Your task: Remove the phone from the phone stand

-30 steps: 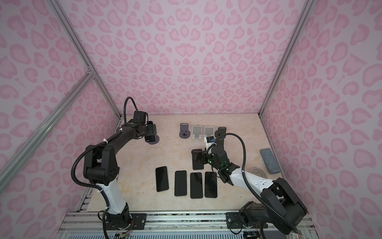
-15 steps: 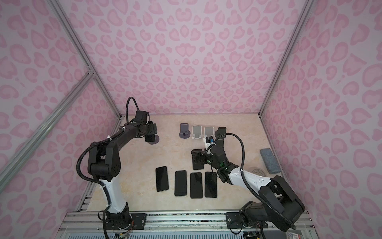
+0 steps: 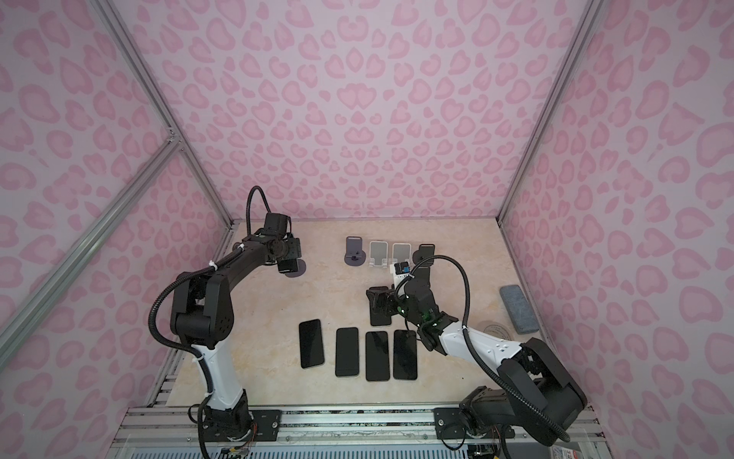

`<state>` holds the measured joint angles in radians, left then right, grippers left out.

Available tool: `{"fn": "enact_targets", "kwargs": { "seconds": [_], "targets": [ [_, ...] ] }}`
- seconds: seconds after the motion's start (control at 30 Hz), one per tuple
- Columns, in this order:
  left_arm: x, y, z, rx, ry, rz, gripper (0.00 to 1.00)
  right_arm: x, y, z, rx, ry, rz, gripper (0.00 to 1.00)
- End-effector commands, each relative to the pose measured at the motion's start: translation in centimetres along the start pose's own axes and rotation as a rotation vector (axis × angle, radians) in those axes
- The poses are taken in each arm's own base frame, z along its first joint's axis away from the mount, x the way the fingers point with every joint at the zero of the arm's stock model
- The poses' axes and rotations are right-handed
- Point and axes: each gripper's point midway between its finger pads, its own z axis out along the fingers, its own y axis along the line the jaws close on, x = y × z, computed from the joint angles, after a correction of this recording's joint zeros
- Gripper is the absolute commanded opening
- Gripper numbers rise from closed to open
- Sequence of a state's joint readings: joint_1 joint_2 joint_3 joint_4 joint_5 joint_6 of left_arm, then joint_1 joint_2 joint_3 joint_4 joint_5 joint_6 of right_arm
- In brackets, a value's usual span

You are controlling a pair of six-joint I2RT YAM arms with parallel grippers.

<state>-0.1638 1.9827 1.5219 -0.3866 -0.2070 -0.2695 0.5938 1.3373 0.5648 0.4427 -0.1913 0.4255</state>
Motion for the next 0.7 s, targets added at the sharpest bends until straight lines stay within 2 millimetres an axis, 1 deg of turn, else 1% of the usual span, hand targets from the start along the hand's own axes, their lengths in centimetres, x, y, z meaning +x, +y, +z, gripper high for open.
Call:
{"fn": "enact_targets", "kwargs": {
  "seconds": [0.0,0.2,0.47,0.57,0.67],
  "targets": [
    [-0.5,0.1,-0.6,0.005,-0.023,-0.005,0.63,-0.2,0.3,-0.1,-0.010,-0.012,-0.008,0.96],
    [-1.2,-0.2,-2.4,0.031,-0.050,-0.003,0.63,0.0,0.7,0.0,-0.018,-0.006,-0.014,0.96],
    [-1.6,-0.3,-3.7,0.044,-0.067,-0.002,0.63,0.0,0.9,0.1,-0.021,-0.003,-0.021,0.96],
    [-2.3,-0.4,-4.8,0.052,-0.091,-0.006,0.62,0.0,0.9,0.1,-0.022,-0.005,-0.020,0.96],
    [-3.0,-0.6,-6.4,0.064,-0.118,-0.002,0.62,0.0,1.3,0.0,-0.043,-0.006,-0.019,0.96]
  ]
}}
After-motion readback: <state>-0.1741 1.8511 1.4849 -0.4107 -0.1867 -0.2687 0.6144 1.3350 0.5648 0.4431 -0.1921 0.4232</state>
